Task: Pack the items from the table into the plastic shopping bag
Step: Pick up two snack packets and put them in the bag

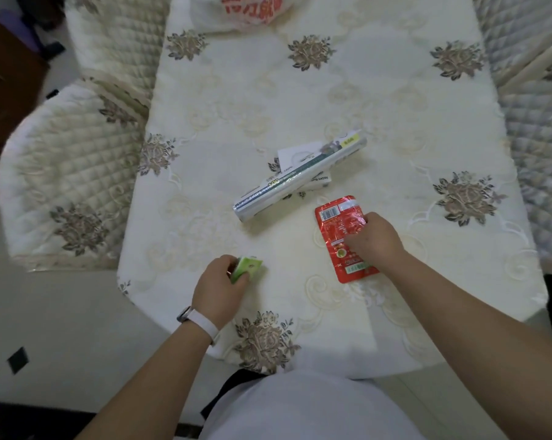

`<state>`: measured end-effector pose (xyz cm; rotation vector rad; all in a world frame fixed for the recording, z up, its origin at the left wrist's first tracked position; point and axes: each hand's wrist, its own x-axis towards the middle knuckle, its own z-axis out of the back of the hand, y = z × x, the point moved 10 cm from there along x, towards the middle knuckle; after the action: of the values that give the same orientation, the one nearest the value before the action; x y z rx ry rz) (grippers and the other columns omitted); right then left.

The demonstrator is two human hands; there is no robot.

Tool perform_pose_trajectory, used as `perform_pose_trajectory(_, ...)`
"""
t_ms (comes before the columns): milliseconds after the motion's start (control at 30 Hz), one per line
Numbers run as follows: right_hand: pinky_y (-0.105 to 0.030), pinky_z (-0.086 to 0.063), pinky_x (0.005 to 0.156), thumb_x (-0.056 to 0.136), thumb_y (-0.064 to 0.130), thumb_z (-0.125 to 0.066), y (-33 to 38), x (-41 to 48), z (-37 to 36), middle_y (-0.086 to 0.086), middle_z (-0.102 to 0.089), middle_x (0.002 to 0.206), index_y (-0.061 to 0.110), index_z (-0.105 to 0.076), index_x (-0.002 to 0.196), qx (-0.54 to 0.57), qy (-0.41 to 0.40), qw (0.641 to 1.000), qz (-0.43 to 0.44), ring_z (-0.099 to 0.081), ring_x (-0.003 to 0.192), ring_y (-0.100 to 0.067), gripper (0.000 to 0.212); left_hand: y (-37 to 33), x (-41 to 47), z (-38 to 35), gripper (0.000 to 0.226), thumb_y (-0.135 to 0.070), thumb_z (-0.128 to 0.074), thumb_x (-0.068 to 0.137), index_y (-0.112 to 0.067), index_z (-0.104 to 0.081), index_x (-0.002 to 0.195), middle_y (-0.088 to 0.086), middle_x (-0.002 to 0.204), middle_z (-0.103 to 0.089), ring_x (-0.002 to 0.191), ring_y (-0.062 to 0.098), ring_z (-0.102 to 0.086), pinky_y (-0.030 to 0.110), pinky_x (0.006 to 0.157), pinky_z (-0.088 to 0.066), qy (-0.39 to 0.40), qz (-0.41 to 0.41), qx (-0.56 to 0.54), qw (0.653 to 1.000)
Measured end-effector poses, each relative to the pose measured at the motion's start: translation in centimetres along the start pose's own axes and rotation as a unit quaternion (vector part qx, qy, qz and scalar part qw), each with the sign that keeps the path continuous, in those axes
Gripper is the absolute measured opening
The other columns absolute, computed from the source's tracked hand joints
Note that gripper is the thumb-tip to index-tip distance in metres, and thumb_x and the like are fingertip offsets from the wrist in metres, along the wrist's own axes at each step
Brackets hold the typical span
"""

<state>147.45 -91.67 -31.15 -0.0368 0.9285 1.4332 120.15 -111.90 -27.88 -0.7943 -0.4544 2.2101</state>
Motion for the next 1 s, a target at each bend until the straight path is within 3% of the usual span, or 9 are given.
perform_pose_trajectory(133,-0.03,-0.046,0.065,0.083,0.021,-0.068,1.0,-1.7,-0.6,0.004,-0.065,0.088,0.017,-0.057,0.099,0.074,0.033,0.997,-0.003,-0.062,0.074,-0.011,0.02,-0.5,-0.1,0.9,0.019,-0.025,-0.065,0.088,-0.021,-0.062,0.106,-0.004,0.096,-0.065,0.083,0.011,-0.061,0.028,0.067,-0.048,-0.005,-0.011,-0.036,0.999)
perform_pose_trajectory(300,-0.026,-0.044,0.068,0.087,0.025,-0.067,5.0,-5.5,-1.8,0.007,-0.064,0.095,0.022,-0.057,0.104,0.092,0.046,0.992,0.074,-0.062,0.082,-0.009,0.02,-0.6,-0.1,3.8,0.012,-0.017,-0.067,0.087,-0.026,-0.062,0.093,-0.009,0.088,-0.066,0.078,0.007,-0.061,0.023,0.063,-0.045,-0.031,-0.022,-0.117,0.992)
perform_pose_trajectory(400,-0.023,-0.045,0.069,0.088,0.026,-0.067,8.0,-8.2,-3.8,0.01,-0.064,0.096,0.024,-0.057,0.105,0.094,0.059,0.988,0.108,-0.063,0.084,-0.006,0.02,0.4,-0.5,6.3,0.021,-0.014,-0.069,0.085,-0.032,-0.059,0.085,-0.012,0.084,-0.065,0.075,0.005,-0.06,0.018,0.061,-0.044,-0.056,-0.027,-0.165,0.984)
perform_pose_trajectory(500,-0.027,-0.05,0.078,0.088,0.025,-0.067,11.8,-10.9,-6.2,0.01,-0.066,0.099,0.025,-0.058,0.107,0.109,0.059,0.983,0.134,-0.064,0.087,-0.006,0.021,2.4,-1.2,9.5,0.028,-0.013,-0.07,0.085,-0.037,-0.055,0.081,-0.014,0.083,-0.065,0.075,0.0,-0.06,0.023,0.067,-0.049,-0.07,-0.051,-0.194,0.977)
perform_pose_trajectory(733,-0.033,-0.055,0.084,0.09,0.02,-0.066,24.0,-19.5,-14.4,0.012,-0.069,0.099,0.029,-0.061,0.108,0.134,0.066,0.972,0.183,-0.068,0.088,-0.007,0.02,13.7,-2.8,20.9,0.028,-0.01,-0.069,0.086,-0.037,-0.062,0.088,-0.012,0.089,-0.07,0.081,0.004,-0.067,0.031,0.075,-0.056,-0.105,-0.056,-0.294,0.948)
perform_pose_trajectory(1000,-0.036,-0.053,0.088,0.093,0.026,-0.063,39.8,-28.2,-27.2,0.008,-0.068,0.107,0.025,-0.059,0.12,0.077,0.104,0.954,0.271,-0.067,0.091,-0.01,0.027,27.9,-6.6,35.0,0.028,-0.009,-0.07,0.085,-0.036,-0.061,0.087,-0.014,0.087,-0.068,0.074,-0.006,-0.062,0.011,0.066,-0.049,-0.217,-0.069,-0.334,0.915)
